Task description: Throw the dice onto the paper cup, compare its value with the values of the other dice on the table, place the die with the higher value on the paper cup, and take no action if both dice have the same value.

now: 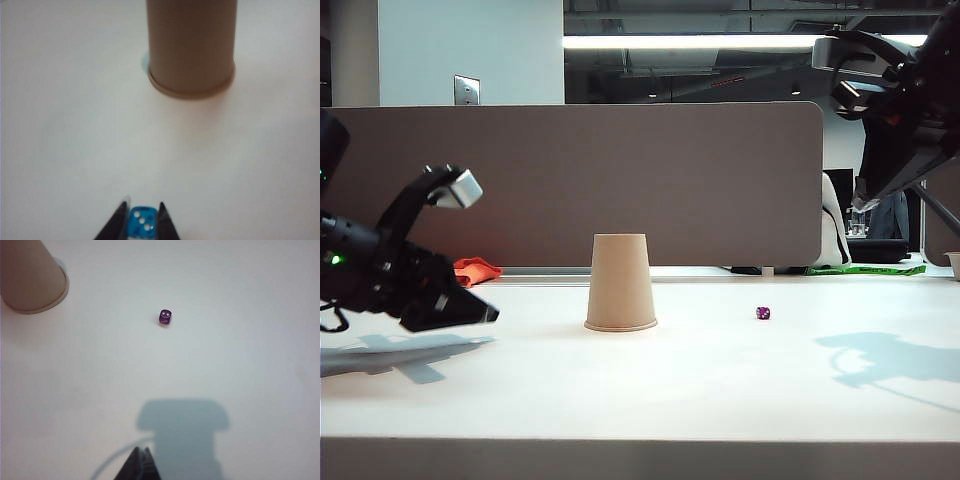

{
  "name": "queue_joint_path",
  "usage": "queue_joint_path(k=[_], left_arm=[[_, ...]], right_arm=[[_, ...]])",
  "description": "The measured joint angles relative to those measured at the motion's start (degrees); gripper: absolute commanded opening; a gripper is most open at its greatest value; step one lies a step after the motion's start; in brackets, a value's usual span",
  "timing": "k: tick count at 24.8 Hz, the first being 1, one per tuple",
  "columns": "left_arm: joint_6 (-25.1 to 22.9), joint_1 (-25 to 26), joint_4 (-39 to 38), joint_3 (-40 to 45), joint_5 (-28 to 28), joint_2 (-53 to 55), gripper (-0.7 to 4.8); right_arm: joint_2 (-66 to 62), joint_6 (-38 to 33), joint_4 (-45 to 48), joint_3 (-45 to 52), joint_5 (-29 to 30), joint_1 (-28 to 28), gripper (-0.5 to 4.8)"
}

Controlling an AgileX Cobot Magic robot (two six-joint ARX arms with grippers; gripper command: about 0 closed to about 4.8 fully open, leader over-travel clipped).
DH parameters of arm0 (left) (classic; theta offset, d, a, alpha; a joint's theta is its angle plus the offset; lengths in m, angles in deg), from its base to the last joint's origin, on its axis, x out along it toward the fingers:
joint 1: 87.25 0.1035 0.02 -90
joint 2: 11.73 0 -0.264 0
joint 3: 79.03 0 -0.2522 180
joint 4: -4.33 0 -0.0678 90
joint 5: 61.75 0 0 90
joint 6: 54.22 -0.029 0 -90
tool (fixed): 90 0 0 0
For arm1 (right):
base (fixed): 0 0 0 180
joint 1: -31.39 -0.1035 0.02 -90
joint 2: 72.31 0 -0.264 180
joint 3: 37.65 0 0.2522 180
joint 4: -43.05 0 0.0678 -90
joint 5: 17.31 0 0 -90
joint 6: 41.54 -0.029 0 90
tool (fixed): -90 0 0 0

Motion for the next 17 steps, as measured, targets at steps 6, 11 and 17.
queue_joint_path(k=[6, 11, 17], left_arm=[[7.61, 0.0, 11.19, -1.55, -1.53, 0.04, 0.26], [9.27, -0.31, 11.13, -7.21, -2.49, 0.04, 0.2], [8.28, -3.67, -4.04, -20.44, -3.69, 0.04, 0.2]], right_arm=[[0.0, 0.0, 0.02, 0.0, 0.0, 0.0, -0.01], [0.0, 0.0, 0.09, 0.0, 0.0, 0.0, -0.01], [0.0, 0.0, 0.94, 0.0, -0.02, 0.0, -0.01]])
